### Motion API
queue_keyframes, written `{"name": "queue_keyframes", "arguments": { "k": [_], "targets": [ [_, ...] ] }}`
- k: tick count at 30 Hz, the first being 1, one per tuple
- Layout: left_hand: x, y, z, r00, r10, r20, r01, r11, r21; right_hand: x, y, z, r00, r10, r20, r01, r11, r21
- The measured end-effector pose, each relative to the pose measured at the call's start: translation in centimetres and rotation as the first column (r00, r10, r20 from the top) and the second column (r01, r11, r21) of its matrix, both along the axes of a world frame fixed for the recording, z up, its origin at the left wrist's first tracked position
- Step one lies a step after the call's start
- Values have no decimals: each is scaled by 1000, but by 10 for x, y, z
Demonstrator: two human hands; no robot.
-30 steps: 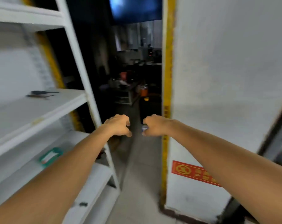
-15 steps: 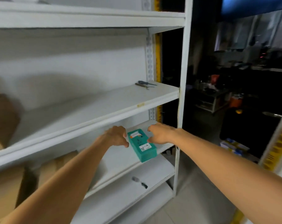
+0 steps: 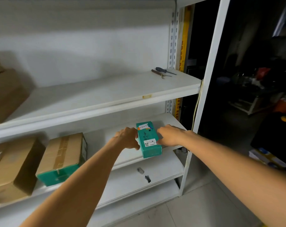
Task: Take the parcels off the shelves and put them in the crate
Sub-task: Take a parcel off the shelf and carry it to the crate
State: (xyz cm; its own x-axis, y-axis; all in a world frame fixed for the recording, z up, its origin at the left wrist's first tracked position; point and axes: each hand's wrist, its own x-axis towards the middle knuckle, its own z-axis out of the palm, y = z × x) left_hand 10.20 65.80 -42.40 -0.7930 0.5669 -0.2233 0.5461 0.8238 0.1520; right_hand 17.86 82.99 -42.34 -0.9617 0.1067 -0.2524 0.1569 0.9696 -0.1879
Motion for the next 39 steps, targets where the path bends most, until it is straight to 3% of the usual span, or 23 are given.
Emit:
{"name": "queue_keyframes", "arguments": {
  "k": [16,24,27,32,35,39],
  "targets": [
    [-120,59,-72,994,35,100,-40,998,45,-116,67,-58,998,27,54,-24,998,-55],
    [-131,82,-125,959,155,235,-184,978,103,-136,95,-109,998,57,-18,-59,987,-149],
    [-128,96,-155,905,278,321,-356,909,216,-142,101,-142,1000,-25,7,26,977,-213],
    [-119,103,-192,720,392,572,-650,670,359,-146,92,-191,980,-196,31,187,860,-475],
    [-117,100,-203,658,366,658,-716,575,396,-149,85,-208,962,-273,27,250,831,-497],
    [-121,99,-207,617,359,701,-756,519,399,-155,86,-217,949,-309,58,284,763,-580]
  ]
}}
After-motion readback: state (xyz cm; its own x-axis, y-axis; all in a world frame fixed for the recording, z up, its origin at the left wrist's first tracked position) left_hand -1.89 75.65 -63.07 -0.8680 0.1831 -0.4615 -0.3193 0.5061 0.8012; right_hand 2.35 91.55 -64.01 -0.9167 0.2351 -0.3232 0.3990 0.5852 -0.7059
